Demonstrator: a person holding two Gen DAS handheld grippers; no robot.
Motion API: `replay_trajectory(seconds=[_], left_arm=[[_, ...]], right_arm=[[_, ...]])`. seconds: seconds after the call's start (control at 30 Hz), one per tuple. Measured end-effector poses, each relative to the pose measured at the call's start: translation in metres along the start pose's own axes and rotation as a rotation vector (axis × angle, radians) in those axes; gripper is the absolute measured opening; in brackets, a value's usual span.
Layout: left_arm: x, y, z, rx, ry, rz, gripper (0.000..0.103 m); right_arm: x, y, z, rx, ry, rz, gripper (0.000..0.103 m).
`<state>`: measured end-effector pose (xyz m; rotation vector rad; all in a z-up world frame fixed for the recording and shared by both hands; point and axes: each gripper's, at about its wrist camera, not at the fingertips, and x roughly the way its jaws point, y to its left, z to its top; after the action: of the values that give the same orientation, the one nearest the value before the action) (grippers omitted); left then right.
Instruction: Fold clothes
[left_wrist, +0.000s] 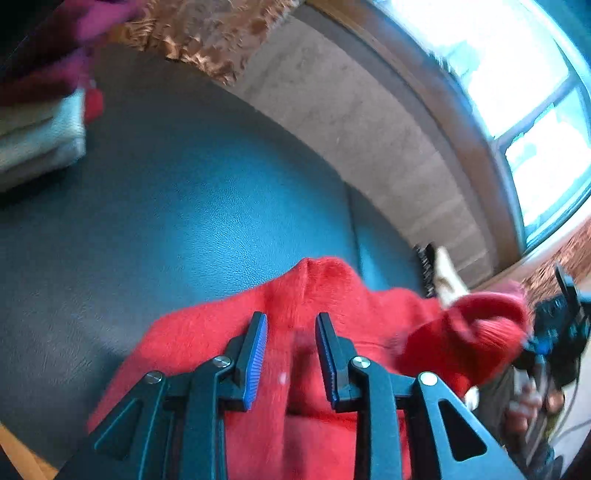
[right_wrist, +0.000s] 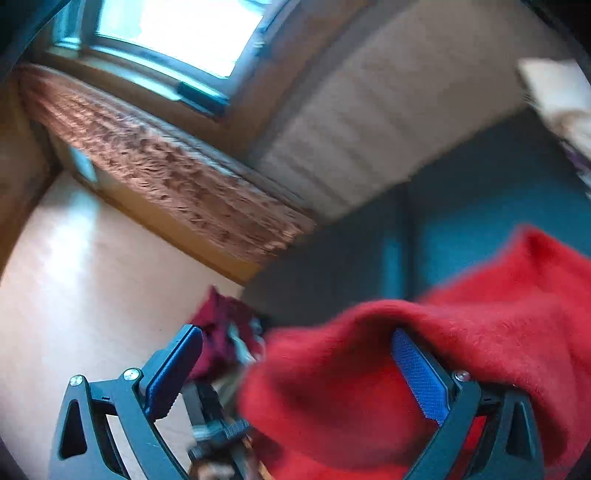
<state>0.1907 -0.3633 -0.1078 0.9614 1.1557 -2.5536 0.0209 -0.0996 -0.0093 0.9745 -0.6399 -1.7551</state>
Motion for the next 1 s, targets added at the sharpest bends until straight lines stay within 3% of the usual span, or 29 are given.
replay_trajectory(seconds=[0.2,0.4,0.53,0.6,0.7,0.77,0.87,0.97,1.0], left_arm=[[-0.033,0.015,-0.006,0.076,-0.054,0.099,0.046],[-0.047,0.031,-0.006,0.095,-0.043,0.140,0.060],[-0.038,0.016,-0.007,0.171,-0.017,0.176,0.062],[-0.024,0.004,-0.009,0.196,0.011,0.175,0.062],[-0.006,-0.009,-0.016,0.259,0.029,0.245,0.066],[0.003,-0.014,-0.020,0.292,0.030,0.293,0.066],[0.007,-0.019,-0.027,0.328,0.038,0.324,0.059],[0.001,-0.012,-0.027,0.305,0.036,0.282,0.051],[-0.003,-0.006,-0.026,0.275,0.036,0.257,0.050]], right_arm=[[0.031,0.028,0.004,-0.126,0.050,-0.128,0.103],[0.007,0.023,-0.037,-0.285,0.064,-0.328,0.103],[-0.020,-0.006,-0.062,-0.218,0.052,-0.395,0.103],[-0.025,-0.027,-0.071,-0.176,0.088,-0.446,0.103],[-0.007,-0.047,-0.072,-0.156,0.149,-0.489,0.103],[0.013,-0.048,-0.069,-0.168,0.172,-0.484,0.103],[0.044,-0.048,-0.060,-0.104,0.213,-0.392,0.103],[0.072,-0.042,-0.036,0.077,0.189,-0.077,0.103],[0.082,-0.031,-0.024,0.059,0.170,-0.058,0.103]])
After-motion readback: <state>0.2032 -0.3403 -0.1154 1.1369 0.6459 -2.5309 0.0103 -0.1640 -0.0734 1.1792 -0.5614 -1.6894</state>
